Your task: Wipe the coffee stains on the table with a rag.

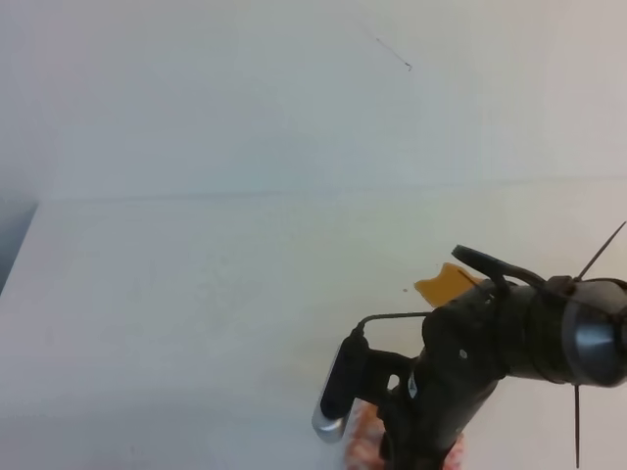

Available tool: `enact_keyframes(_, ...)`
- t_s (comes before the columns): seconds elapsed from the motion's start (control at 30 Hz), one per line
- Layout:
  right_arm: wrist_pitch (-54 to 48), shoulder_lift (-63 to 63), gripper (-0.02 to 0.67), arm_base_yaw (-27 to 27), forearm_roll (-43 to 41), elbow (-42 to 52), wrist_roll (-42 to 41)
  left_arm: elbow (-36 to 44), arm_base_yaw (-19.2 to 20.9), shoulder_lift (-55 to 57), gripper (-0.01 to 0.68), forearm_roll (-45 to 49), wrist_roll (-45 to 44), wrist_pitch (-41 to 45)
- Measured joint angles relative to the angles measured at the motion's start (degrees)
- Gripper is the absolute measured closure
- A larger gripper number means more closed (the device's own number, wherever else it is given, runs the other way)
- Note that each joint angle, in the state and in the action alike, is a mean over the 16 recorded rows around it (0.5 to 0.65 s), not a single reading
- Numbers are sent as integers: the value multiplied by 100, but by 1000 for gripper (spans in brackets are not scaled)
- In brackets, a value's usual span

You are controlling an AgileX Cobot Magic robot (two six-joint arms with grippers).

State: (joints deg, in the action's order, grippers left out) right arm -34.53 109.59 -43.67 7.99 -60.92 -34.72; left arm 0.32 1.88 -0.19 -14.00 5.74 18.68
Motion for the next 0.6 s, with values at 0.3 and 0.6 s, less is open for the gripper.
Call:
enact_keyframes(0.3, 566, 44, 589, 12, -381, -11, 87, -32, 0, 19, 674, 0, 0, 12)
enact_keyframes(0.6, 934, -114, 618, 131, -1286, -74, 746, -16, 0, 19, 674, 0, 0, 6)
